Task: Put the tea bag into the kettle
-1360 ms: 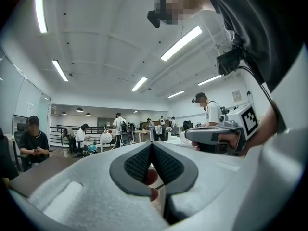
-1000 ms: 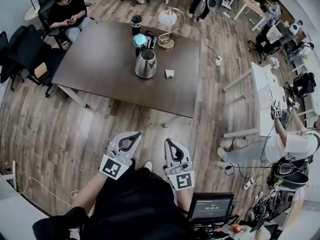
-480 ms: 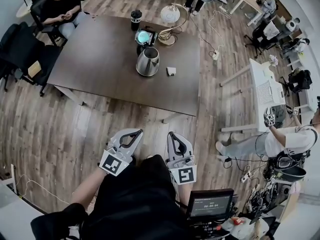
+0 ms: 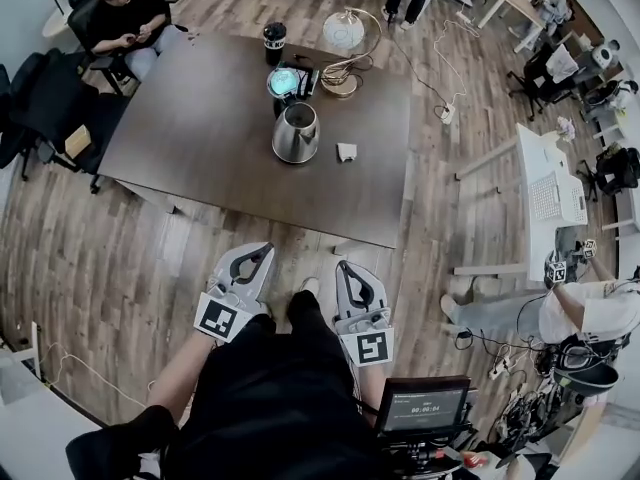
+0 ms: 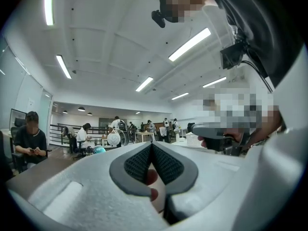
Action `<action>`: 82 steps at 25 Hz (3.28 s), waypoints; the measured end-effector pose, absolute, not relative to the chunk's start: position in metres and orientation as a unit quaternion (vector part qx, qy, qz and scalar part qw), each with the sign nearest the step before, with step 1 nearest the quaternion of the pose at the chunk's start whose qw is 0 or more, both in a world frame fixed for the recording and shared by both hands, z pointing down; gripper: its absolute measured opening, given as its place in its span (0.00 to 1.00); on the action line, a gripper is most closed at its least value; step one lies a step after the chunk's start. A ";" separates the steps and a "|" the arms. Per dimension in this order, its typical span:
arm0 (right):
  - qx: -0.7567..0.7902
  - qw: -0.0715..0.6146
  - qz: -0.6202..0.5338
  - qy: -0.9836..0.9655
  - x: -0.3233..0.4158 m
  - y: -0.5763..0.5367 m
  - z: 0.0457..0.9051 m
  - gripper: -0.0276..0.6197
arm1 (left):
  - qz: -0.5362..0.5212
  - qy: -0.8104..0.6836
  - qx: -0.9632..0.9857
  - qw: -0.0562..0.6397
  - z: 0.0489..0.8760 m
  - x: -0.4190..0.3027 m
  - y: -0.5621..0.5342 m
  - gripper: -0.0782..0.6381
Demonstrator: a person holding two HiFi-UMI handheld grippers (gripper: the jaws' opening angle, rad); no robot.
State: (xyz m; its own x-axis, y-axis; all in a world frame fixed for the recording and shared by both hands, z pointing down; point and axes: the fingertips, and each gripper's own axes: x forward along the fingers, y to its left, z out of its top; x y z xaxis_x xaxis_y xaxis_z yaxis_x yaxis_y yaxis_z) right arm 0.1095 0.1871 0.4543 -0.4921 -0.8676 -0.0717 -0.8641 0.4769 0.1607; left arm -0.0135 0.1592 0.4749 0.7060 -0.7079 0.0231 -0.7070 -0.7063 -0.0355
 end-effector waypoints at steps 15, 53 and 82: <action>0.470 -0.019 -0.052 -0.881 0.191 0.091 0.472 0.05 | -0.059 0.408 -0.911 0.018 0.471 0.078 0.086 0.09; 0.466 0.198 -0.030 -0.862 0.175 -0.093 0.596 0.05 | -0.058 0.368 -0.923 0.102 0.462 0.012 -0.059 0.09; 0.235 0.520 -0.007 -0.821 0.230 -0.204 0.844 0.20 | -0.142 0.548 -0.824 0.016 0.497 -0.027 -0.060 0.09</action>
State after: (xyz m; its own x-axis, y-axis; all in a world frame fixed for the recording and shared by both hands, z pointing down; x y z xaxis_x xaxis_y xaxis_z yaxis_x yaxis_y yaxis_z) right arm 0.2303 -0.2038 0.8440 -0.3492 -0.3933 0.8505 -0.3786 0.8895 0.2560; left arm -0.0275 -0.0596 0.4966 0.3595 -0.9077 0.2163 -0.8989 -0.3991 -0.1807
